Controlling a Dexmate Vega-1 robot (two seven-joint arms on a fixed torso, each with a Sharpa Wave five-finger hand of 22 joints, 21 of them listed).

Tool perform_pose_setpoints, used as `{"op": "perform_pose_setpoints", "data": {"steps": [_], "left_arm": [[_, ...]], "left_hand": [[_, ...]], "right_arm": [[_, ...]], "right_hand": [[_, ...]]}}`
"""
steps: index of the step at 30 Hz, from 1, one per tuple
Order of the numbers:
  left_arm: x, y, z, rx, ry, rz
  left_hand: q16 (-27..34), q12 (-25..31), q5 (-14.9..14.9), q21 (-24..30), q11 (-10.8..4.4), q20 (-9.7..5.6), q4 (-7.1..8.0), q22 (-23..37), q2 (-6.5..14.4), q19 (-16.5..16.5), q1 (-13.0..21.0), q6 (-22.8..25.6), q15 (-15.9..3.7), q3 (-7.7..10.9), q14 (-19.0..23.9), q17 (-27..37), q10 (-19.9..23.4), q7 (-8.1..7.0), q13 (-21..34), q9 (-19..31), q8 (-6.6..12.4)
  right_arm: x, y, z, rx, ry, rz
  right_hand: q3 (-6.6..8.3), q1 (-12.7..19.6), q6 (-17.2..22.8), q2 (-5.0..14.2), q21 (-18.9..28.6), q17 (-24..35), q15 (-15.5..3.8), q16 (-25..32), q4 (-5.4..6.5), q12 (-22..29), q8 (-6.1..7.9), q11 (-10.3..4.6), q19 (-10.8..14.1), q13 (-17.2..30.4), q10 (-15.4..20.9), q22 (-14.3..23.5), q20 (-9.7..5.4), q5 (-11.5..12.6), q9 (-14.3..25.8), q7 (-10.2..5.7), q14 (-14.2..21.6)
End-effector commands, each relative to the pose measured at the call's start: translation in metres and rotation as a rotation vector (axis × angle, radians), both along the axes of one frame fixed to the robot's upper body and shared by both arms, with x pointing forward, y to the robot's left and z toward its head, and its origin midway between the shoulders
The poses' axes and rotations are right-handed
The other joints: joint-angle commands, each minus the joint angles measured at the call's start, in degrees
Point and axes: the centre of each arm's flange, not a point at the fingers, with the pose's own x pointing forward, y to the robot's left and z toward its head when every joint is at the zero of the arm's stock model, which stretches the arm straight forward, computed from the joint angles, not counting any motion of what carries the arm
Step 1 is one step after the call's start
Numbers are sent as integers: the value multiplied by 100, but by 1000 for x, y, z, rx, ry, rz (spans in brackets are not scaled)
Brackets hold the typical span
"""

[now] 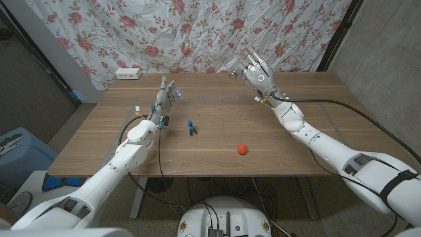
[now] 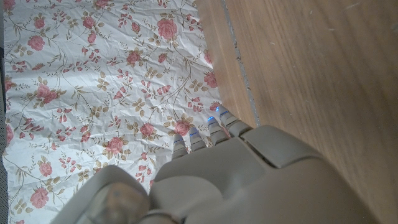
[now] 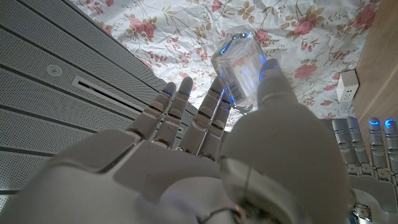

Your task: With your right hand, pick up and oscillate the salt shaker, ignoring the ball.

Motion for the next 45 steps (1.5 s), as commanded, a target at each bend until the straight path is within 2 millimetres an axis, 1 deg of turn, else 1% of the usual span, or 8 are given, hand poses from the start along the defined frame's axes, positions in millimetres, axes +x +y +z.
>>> {"op": "perform_pose_setpoints", "data": {"steps": [1,6,15,24,34,45], "left_arm": [[0,0,0,0,0,0],[0,0,0,0,0,0],[0,0,0,0,0,0],[0,0,0,0,0,0],[0,0,0,0,0,0],[0,0,0,0,0,0]], "left_hand": [[29,45,45,26,-44,-134,35,27,578,26,-1,5,-609,-11,4,34,7,-57,21,35,25],[28,44,45,26,-44,-134,35,27,579,27,-1,7,-606,-10,2,34,4,-53,21,35,26],[29,45,45,26,-53,-138,35,27,579,27,-1,6,-606,-10,5,34,5,-53,21,35,25],[29,45,45,27,-45,-138,36,27,579,28,-2,0,-604,-10,6,34,6,-56,21,35,23],[28,42,44,26,-48,-140,36,27,578,27,-2,0,-602,-11,3,34,-1,-55,21,35,23],[29,45,44,26,-47,-139,35,27,578,28,-1,7,-600,-11,5,34,7,-51,21,35,26]], "right_arm": [[-1,-5,14,22,-24,-10],[0,-4,7,4,-10,-7],[-1,-2,-15,-18,26,6],[1,0,-33,-43,57,12],[1,8,-52,-67,96,33],[2,15,-65,-68,134,62]], "right_hand": [[0,406,158,403,14,12,-850,15,16,28,28,-14,-31,5,53,22,-63,13,96,-148,-3],[-4,405,162,413,13,14,-848,17,22,26,35,-14,-36,4,52,23,-62,11,98,-148,-2],[-17,396,164,424,15,16,-836,21,35,24,44,-13,-34,5,50,23,-62,5,103,-149,2],[-34,365,160,428,18,8,-808,12,54,16,52,-12,-29,2,36,23,-52,-1,106,-149,9],[-53,370,154,421,21,8,-818,5,46,-1,62,-10,-24,-3,0,23,-47,-3,110,-151,-5],[-63,385,143,438,24,17,-823,10,45,-15,66,-8,-21,-4,-42,24,-47,-3,112,-153,-18]]}}
